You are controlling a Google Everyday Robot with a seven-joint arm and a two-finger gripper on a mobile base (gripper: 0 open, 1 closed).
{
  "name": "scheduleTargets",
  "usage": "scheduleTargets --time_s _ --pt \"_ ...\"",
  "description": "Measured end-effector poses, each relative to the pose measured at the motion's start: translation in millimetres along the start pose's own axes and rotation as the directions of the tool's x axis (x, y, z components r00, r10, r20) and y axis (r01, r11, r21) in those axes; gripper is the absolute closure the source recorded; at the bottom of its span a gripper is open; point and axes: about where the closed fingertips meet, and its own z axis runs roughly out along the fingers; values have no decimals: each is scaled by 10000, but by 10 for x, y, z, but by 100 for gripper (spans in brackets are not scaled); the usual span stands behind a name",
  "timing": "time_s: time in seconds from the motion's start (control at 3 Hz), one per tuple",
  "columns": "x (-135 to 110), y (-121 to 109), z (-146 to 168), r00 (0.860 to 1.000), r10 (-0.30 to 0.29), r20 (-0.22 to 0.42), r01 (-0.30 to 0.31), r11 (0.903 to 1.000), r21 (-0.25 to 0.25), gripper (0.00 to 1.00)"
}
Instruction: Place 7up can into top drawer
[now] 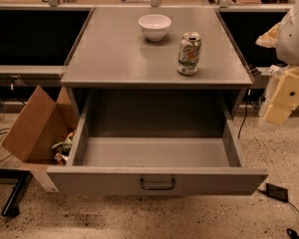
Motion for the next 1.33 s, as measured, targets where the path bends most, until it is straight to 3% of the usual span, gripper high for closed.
scheduleTargets --time_s 0.33,0.67,1.0,1.33 --pt "-22 -51 1 9999 65 135 -66 10000 71 0" --pt "-139 -339 74 9956 405 844 -423 9989 188 0" --pt "-283 -720 329 9793 899 1816 -916 9958 6 0" --pt "-431 -1064 763 9361 1757 3047 -1658 9844 -583 0"
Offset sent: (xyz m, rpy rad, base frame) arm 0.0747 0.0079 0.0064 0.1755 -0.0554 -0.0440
